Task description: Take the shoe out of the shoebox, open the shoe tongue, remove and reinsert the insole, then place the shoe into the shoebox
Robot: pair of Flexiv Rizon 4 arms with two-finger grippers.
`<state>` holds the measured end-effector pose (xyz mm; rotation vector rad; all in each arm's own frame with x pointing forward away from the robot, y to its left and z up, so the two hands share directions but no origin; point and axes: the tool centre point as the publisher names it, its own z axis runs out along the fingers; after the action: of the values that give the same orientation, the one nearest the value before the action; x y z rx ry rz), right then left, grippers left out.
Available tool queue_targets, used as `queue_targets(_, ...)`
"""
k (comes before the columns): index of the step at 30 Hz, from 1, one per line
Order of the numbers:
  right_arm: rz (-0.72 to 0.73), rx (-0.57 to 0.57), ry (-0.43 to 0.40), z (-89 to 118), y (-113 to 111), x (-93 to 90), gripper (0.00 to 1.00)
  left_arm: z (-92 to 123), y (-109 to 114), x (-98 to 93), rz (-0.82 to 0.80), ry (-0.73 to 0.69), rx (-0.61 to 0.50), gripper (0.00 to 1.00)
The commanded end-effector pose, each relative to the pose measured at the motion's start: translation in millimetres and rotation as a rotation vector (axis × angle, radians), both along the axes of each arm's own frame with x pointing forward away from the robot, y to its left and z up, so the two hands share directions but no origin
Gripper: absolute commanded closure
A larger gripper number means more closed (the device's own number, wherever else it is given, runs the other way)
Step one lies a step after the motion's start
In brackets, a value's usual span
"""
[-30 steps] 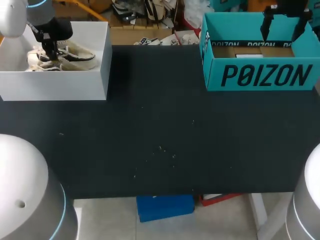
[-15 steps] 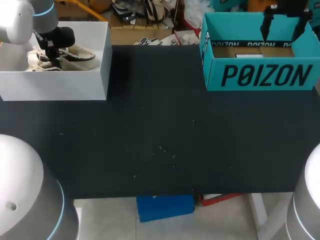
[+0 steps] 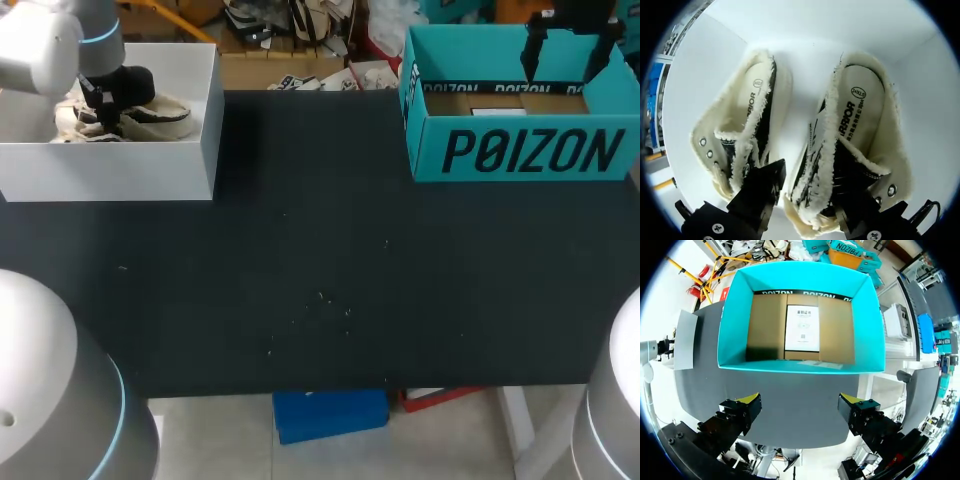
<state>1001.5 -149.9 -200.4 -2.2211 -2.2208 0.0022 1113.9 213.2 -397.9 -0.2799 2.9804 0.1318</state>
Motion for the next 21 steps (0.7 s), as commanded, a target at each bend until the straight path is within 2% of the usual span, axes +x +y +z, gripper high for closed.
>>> queue_targets(1, 0.0, 0.0, 0.0, 0, 0, -0.3, 0.0, -6, 2, 7.6, -0.004, 0.022, 0.008, 0.62)
queue_targets(3, 0.0, 0.0, 0.0, 0, 0, -0.3, 0.0, -8, 3, 6.8, -0.013, 0.031, 0.009, 0.71)
queue_targets(4, 0.0, 0.0, 0.0, 0, 0, -0.3, 0.0, -8, 4, 6.5, -0.017, 0.034, 0.011, 0.93)
queue_targets(5, 0.0, 0.0, 0.0, 0, 0, -0.3, 0.0, -8, 4, 6.3, -0.026, 0.04, 0.01, 1.0)
queue_targets(13, 0.0, 0.0, 0.0, 0, 0, -0.3, 0.0, -3, 2, 0.3, -0.086, 0.073, -0.021, 1.0)
queue_targets(21, 0.0, 0.0, 0.0, 0, 0, -0.3, 0.0, 30, -1, 1.7, -0.13, 0.095, -0.064, 1.0)
